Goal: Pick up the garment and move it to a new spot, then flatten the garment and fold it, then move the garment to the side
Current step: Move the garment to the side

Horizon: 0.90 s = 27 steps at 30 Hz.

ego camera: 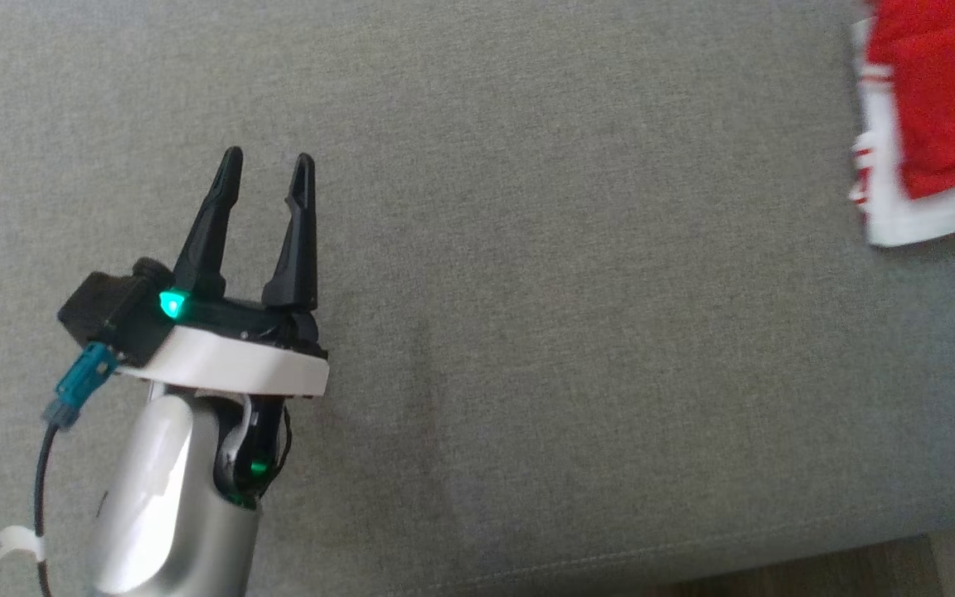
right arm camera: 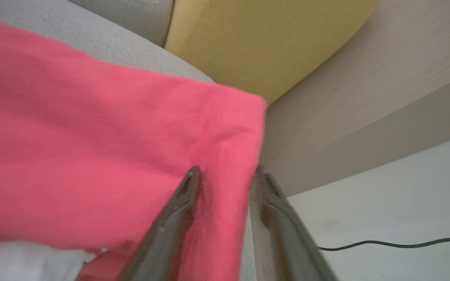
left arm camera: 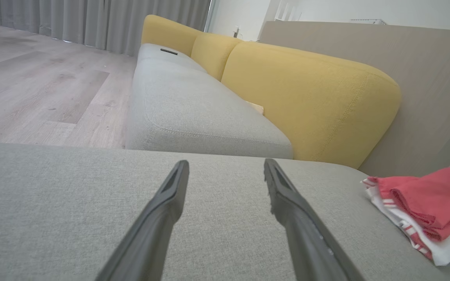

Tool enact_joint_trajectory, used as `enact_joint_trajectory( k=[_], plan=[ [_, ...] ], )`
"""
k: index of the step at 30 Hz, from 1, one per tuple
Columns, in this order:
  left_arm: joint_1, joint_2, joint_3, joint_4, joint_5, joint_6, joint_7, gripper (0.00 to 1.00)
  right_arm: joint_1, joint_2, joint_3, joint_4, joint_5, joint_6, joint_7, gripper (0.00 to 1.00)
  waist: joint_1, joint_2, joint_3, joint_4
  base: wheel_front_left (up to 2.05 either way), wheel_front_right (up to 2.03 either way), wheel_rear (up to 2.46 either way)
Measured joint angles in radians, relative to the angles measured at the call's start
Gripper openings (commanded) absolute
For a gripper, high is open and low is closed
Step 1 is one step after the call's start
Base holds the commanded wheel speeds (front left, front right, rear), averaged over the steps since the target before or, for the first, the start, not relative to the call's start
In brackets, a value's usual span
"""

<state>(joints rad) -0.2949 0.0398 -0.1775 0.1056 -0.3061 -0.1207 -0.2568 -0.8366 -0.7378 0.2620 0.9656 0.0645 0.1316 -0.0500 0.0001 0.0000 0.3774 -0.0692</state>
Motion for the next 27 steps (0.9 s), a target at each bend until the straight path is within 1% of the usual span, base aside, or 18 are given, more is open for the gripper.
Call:
enact_joint_trajectory(
  k=[4,9,13,14,17,21,27],
  plan=[
    [-0.002,0.0,0.002,0.008,0.004,-0.002,0.0,1.0,0.0,0.026,-0.044,-0.014,-0.024,0.0,0.0,1.0,0.0,0.0,-0.012,-0.002,0.0,0.0,0.0],
    [0.0,0.0,0.007,0.015,0.004,-0.003,0.0,1.0,0.003,0.075,-0.099,-0.081,-0.049,0.0,-0.013,1.0,0.0,0.0,-0.042,-0.003,0.0,0.0,0.0],
    [0.006,0.0,0.03,0.013,0.002,-0.003,0.0,1.0,0.018,0.166,-0.131,-0.178,-0.036,0.0,-0.032,1.0,0.0,0.0,-0.078,-0.003,0.0,0.0,0.0],
    [0.006,0.0,0.03,0.013,0.002,-0.003,0.0,1.0,0.018,0.166,-0.131,-0.178,-0.036,0.0,-0.032,1.0,0.0,0.0,-0.078,-0.003,0.0,0.0,0.0],
    [0.013,-0.001,0.037,0.004,0.002,-0.002,0.0,1.0,0.059,0.249,-0.134,-0.275,-0.008,0.0,-0.04,1.0,0.0,0.0,-0.111,-0.001,0.0,0.0,0.0],
    [0.046,-0.001,0.061,-0.014,-0.008,0.001,0.0,1.0,0.144,0.35,-0.16,-0.4,0.051,0.0,-0.059,1.0,0.0,0.0,-0.157,0.005,0.0,0.0,0.0],
    [0.099,0.0,0.064,-0.025,-0.021,0.012,0.0,1.0,0.306,0.472,-0.183,-0.565,0.121,0.0,-0.111,1.0,-0.0001,0.0,-0.225,0.022,0.0,0.0,0.0]
  ],
)
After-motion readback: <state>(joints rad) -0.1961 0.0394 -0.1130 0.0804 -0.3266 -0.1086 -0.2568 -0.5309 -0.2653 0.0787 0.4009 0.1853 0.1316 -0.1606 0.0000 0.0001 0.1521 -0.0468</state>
